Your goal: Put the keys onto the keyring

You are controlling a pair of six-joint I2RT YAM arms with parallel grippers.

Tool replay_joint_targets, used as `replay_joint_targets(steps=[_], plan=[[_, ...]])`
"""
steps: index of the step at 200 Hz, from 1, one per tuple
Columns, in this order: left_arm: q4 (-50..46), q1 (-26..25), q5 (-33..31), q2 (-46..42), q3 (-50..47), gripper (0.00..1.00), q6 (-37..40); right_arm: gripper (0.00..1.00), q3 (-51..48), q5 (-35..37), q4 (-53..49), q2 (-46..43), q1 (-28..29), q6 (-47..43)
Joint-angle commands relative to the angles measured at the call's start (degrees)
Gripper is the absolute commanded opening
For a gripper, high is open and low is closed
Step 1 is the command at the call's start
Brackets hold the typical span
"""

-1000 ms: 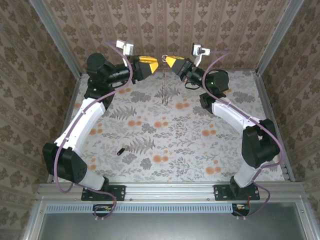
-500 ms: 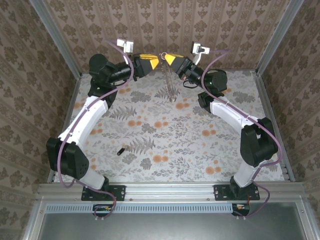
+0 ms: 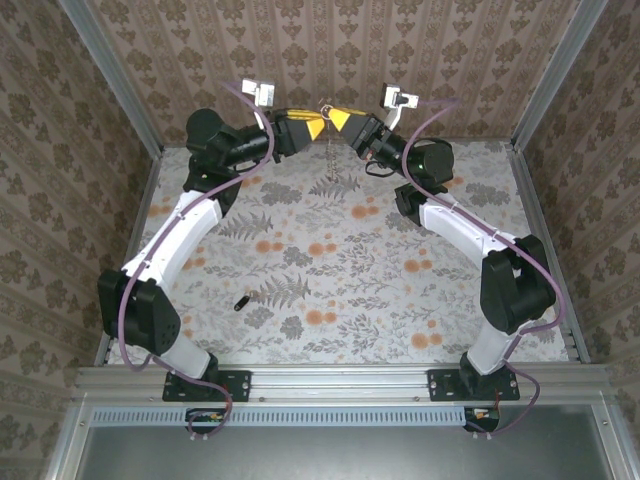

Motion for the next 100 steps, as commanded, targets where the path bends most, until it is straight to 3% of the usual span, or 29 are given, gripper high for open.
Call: replay_joint_targets(steps=[1,100], plan=[[3.02,-0.63,-0.56,0.73,1.47,0.28,-1.28,0.0,1.47,0.76,4.85,0.25,0.28,0.56],[4.3,-1.36,-1.64,1.31,2.2,0.32,-1.64,0.0,0.37,0.62,4.85,0.25,0.48,0.78]])
